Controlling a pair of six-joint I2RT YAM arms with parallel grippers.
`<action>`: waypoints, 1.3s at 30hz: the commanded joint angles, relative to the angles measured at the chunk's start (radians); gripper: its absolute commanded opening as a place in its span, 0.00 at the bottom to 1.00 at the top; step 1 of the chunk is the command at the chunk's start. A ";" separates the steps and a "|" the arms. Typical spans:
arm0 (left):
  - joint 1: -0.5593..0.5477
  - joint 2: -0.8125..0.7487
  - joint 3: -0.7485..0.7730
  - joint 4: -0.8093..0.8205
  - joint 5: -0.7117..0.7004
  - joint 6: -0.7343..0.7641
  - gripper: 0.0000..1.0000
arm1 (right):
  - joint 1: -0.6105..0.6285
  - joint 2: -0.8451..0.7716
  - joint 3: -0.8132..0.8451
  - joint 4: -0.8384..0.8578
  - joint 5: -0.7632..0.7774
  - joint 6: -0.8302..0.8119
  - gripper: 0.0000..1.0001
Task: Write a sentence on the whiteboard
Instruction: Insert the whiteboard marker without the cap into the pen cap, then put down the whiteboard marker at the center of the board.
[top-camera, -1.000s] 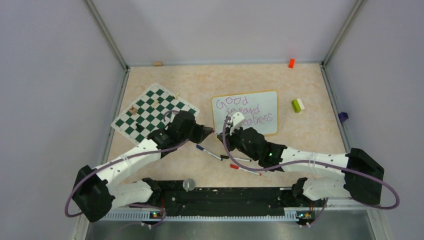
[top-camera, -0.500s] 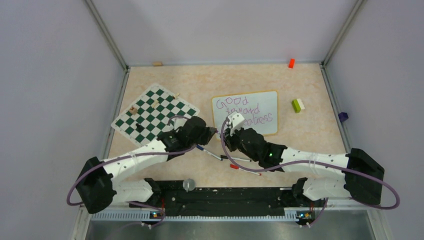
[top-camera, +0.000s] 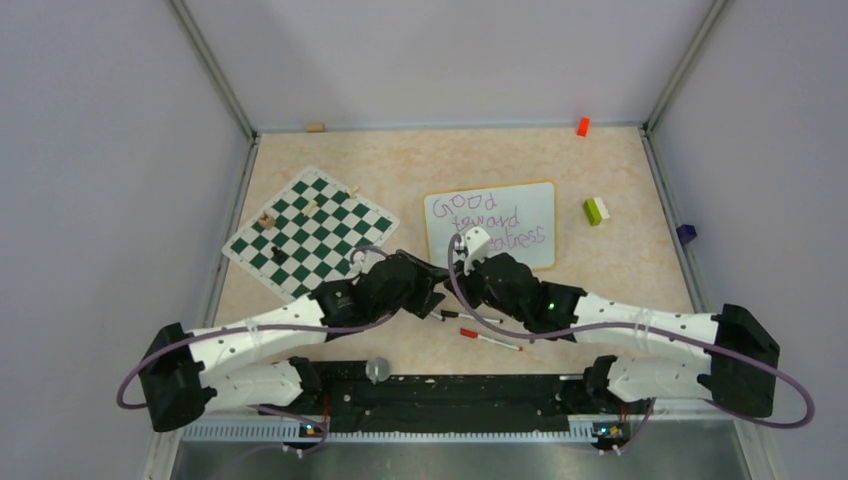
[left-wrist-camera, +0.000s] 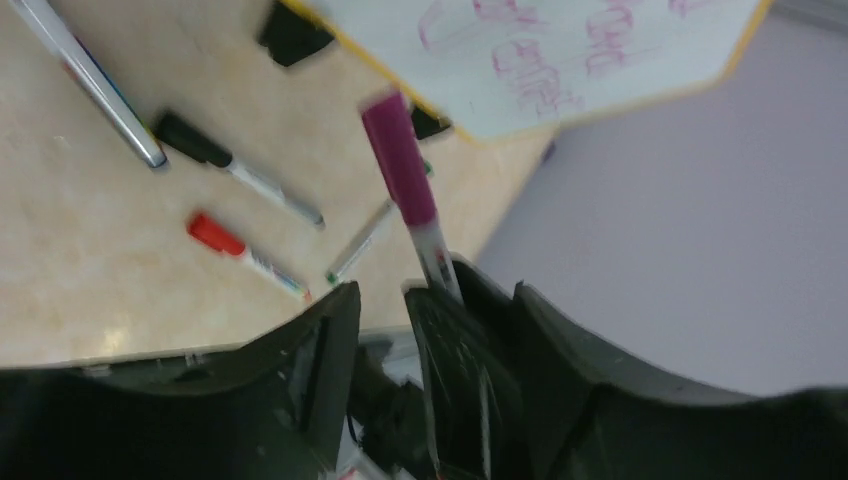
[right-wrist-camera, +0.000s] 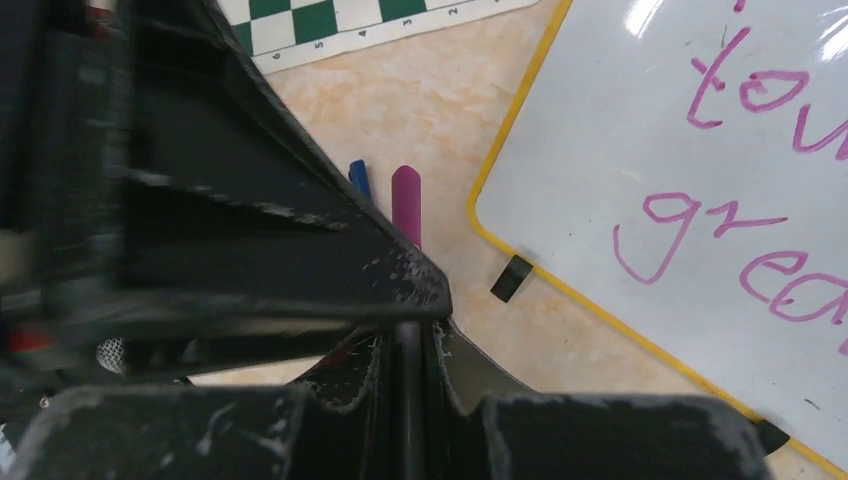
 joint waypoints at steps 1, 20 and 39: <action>-0.048 -0.121 0.005 0.038 0.120 0.094 0.73 | -0.043 -0.025 0.066 -0.132 -0.083 0.088 0.00; 0.232 -0.489 -0.102 -0.151 -0.107 0.841 0.96 | -0.340 -0.085 -0.149 -0.123 -0.353 0.276 0.84; 0.234 -0.654 -0.512 0.576 -0.582 1.715 0.97 | -0.391 -0.446 -0.355 0.156 0.542 -0.187 0.88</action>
